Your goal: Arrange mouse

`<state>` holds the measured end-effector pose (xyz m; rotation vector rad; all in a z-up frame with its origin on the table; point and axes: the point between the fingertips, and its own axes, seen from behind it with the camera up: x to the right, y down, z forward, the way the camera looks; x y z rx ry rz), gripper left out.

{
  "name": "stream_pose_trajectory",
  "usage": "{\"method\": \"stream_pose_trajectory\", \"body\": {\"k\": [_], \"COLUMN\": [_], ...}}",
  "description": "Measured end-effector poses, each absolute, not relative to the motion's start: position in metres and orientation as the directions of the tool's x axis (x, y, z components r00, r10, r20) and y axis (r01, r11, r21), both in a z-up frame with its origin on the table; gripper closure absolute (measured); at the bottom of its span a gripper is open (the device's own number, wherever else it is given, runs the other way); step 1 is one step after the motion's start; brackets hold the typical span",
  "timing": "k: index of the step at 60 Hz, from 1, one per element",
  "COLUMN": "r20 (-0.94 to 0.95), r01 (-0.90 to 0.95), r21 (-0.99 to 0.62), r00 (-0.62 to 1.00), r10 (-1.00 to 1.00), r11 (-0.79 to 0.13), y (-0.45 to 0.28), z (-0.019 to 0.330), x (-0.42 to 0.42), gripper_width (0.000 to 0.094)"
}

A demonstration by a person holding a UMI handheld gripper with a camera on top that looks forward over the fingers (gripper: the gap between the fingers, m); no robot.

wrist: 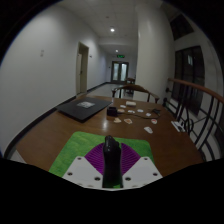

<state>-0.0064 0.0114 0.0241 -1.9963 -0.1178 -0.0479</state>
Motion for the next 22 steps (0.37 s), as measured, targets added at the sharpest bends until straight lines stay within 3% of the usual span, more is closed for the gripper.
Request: {"method": "stream_pose_trajectory", "body": {"k": [4, 10, 17, 20, 22], "r20": [0.110, 0.111, 0.064, 0.062, 0.062], "r01": [0.127, 0.138, 0.149, 0.161, 0.167], "r21": [-0.898, -0.871, -0.858, -0.860, -0.857], "r00": [0.992, 0.990, 0.980, 0.975, 0.973], "r10": [0.064, 0.084, 0.186, 0.214, 0.224], "r11": [-0.422, -0.472, -0.492, -0.485, -0.487], "y": [0.011, 0.007, -0.025, -0.041, -0.054], "z": [0.025, 0.020, 0.029, 0.038, 0.043], "x": [-0.006, -0.005, -0.013, -0.012, -0.006], "gripper_width": [0.0741, 0.0549, 0.0162, 0.0092, 0.0094]}}
